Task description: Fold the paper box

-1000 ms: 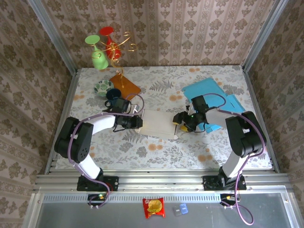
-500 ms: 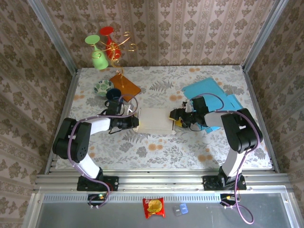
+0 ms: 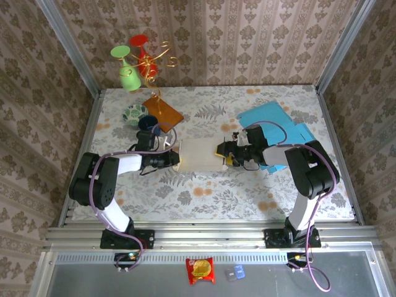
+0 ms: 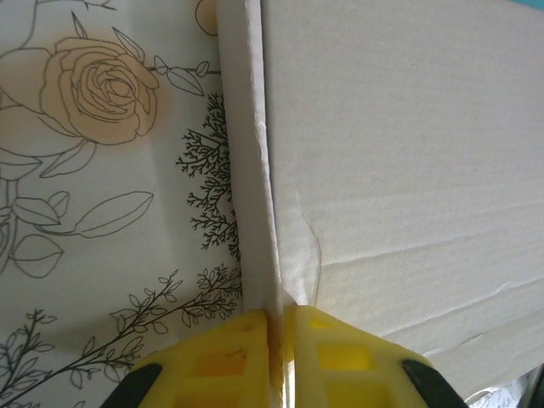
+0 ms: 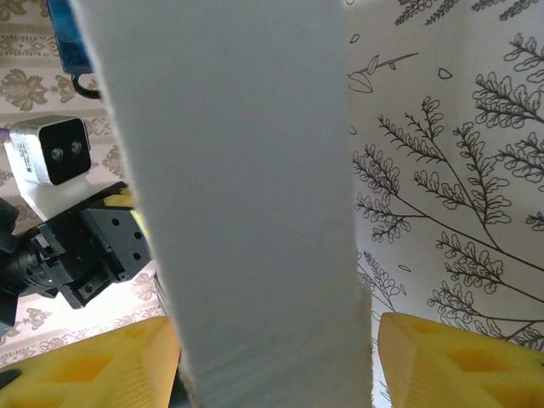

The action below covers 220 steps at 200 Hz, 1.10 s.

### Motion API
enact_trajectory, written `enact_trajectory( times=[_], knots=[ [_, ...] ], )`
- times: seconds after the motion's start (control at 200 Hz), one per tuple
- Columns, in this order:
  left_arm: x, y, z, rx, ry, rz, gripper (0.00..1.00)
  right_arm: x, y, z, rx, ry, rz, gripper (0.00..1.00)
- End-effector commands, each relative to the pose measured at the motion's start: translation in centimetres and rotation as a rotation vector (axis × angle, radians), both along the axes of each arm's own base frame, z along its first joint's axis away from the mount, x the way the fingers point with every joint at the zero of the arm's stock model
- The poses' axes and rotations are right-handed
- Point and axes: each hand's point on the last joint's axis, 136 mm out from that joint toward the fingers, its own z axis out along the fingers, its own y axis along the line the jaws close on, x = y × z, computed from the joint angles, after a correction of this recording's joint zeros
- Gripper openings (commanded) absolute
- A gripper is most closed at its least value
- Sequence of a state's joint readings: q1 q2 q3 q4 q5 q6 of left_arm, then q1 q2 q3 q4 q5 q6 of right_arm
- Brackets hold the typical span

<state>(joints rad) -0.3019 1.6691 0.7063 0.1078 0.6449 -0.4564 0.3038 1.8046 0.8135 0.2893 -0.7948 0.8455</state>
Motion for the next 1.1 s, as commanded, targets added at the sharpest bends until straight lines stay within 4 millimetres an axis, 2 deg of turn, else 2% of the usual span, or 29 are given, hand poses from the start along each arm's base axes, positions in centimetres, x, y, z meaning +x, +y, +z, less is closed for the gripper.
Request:
enact_trajectory(
  times=[0.0, 0.265, 0.375, 0.455, 0.585, 0.715, 0.805, 0.86, 0.975, 1.095],
  knots=[
    [-1.4, 1.5, -3.0, 0.062, 0.100, 0.038, 0.13, 1.0, 0.9, 1.1, 0.049, -0.014, 0.020, 0.64],
    [-0.7, 1.2, -2.2, 0.049, 0.076, 0.036, 0.16, 2.7, 1.9, 2.4, 0.100, -0.007, -0.016, 0.57],
    [-0.4, 1.1, -1.4, 0.040, 0.052, 0.038, 0.21, 2.8, 2.0, 2.3, 0.107, 0.019, -0.025, 0.51],
    [0.0, 1.1, -0.5, 0.036, 0.017, 0.043, 0.29, 2.8, 1.9, 2.5, 0.111, 0.028, -0.037, 0.47],
    [0.9, 1.2, 2.9, 0.062, -0.173, 0.031, 0.36, 2.7, 1.5, 2.9, 0.115, 0.063, -0.074, 0.44],
    [1.1, 1.0, 7.8, 0.075, -0.461, -0.003, 0.43, 2.4, 0.9, 2.6, 0.109, 0.160, -0.113, 0.37],
    [0.2, 0.3, 10.8, 0.044, -0.638, -0.081, 0.48, 2.2, 0.5, 2.7, 0.116, 0.215, -0.139, 0.34],
    [-0.7, -0.2, 11.8, 0.034, -0.710, -0.146, 0.50, 2.1, 0.3, 3.0, 0.128, 0.249, -0.154, 0.33],
    [-2.4, -1.0, 12.8, 0.045, -0.800, -0.294, 0.51, 2.0, -0.3, 3.8, 0.168, 0.324, -0.204, 0.32],
    [-5.8, -2.4, 13.4, 0.070, -0.970, -0.538, 0.56, 1.6, -0.8, 4.7, 0.217, 0.429, -0.256, 0.31]
  ],
)
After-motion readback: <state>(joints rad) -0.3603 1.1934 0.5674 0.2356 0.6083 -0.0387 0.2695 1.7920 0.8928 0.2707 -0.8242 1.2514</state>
